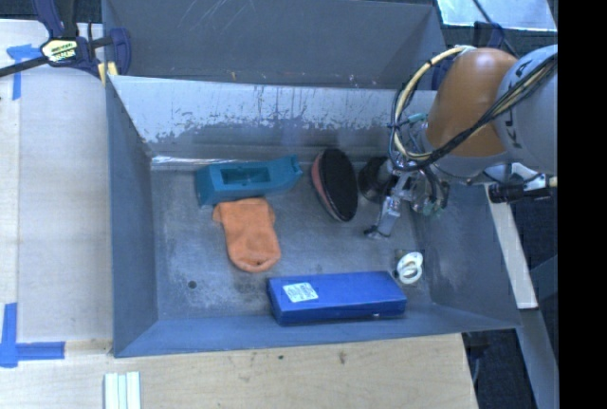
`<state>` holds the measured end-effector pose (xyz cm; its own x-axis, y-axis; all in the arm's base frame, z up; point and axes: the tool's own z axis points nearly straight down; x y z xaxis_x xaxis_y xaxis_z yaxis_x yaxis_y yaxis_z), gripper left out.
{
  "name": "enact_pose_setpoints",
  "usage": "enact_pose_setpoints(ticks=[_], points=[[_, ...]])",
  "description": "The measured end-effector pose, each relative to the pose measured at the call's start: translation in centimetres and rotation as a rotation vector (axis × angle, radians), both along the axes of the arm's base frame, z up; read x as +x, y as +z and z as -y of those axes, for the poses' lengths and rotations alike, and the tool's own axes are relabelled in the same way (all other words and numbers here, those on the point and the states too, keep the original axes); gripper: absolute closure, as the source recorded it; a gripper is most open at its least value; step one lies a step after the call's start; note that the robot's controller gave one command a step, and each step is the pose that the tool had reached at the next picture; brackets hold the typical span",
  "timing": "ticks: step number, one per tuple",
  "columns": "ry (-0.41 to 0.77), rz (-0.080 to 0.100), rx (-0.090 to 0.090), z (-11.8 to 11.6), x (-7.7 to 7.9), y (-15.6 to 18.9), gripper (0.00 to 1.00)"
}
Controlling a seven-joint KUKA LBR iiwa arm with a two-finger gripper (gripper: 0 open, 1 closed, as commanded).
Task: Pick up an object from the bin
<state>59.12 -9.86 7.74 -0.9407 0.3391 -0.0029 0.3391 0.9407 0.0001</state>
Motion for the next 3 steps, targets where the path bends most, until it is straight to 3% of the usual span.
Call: enact_pose_setpoints(ticks=[1, 2, 3], points=[[-0.071, 0.021, -0.004, -0.19, 1.07, 0.26, 1.00], [-0.068, 0.003, 0.000, -0.42, 0.52, -0.58, 0.00], [-0.070, 0.028, -0.006, -0.16, 1.20, 0.21, 1.00]])
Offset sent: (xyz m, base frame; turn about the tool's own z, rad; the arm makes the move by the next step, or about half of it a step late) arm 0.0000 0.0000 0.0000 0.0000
